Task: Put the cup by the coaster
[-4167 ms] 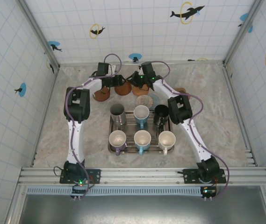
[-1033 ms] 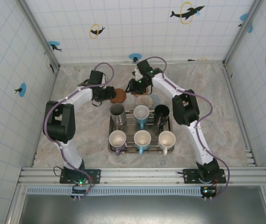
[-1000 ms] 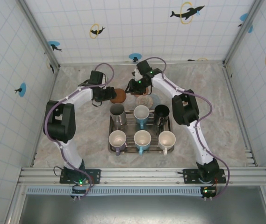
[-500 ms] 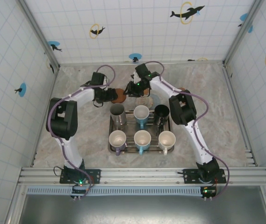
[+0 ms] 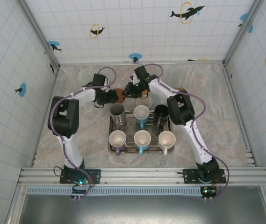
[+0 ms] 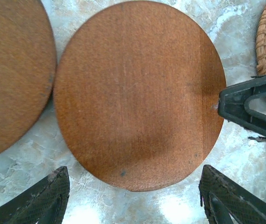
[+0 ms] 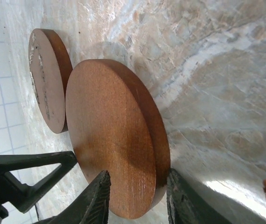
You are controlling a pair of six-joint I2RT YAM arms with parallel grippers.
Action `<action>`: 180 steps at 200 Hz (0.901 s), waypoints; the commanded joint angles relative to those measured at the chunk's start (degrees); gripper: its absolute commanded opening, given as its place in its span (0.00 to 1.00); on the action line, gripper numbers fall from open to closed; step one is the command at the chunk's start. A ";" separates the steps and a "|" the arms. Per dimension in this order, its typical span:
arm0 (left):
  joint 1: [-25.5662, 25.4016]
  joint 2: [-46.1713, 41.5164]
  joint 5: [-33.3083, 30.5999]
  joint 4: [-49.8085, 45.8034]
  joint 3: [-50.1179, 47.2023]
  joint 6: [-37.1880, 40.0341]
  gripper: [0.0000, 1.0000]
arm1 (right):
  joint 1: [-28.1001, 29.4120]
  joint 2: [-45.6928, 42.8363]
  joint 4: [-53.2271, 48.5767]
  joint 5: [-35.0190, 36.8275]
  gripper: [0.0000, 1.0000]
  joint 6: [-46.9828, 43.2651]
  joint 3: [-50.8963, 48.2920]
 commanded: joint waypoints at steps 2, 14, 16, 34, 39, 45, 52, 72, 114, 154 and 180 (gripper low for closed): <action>0.07 1.64 0.95 0.73 -0.19 -1.08 0.74 | 0.58 2.26 3.49 -1.08 0.34 2.81 -0.19; 0.07 1.92 1.02 0.81 -0.06 -1.15 0.74 | 0.57 2.47 4.70 -1.21 0.34 3.75 -0.19; 0.07 1.99 1.01 0.81 -0.03 -1.12 0.73 | 0.58 2.49 4.85 -1.18 0.34 3.99 -0.19; 0.07 2.35 1.25 1.09 0.16 -1.27 0.73 | 0.58 2.92 6.51 -1.26 0.33 5.38 -0.15; 0.08 2.45 1.34 1.24 0.25 -1.36 0.74 | 0.57 3.07 6.91 -1.34 0.33 5.70 -0.11; 0.07 2.62 1.47 1.32 0.50 -1.43 0.73 | 0.51 3.20 7.42 -1.39 0.33 6.12 -0.06; 0.22 2.78 1.63 1.29 0.70 -1.43 0.73 | 0.49 3.37 7.86 -1.43 0.33 6.56 -0.02; 0.06 3.24 1.91 1.59 1.19 -1.68 0.73 | 0.47 3.82 9.13 -1.52 0.32 7.64 0.07; 0.08 3.98 2.27 1.56 2.18 -1.94 0.73 | 0.37 4.28 11.20 -1.60 0.32 9.39 0.16; 0.07 2.61 1.77 0.75 1.85 -1.70 0.73 | 0.27 3.79 11.02 -1.95 0.33 9.33 0.15; 0.06 0.09 0.71 -0.29 1.65 -1.68 0.73 | 0.22 2.29 9.25 -1.66 0.37 7.79 0.07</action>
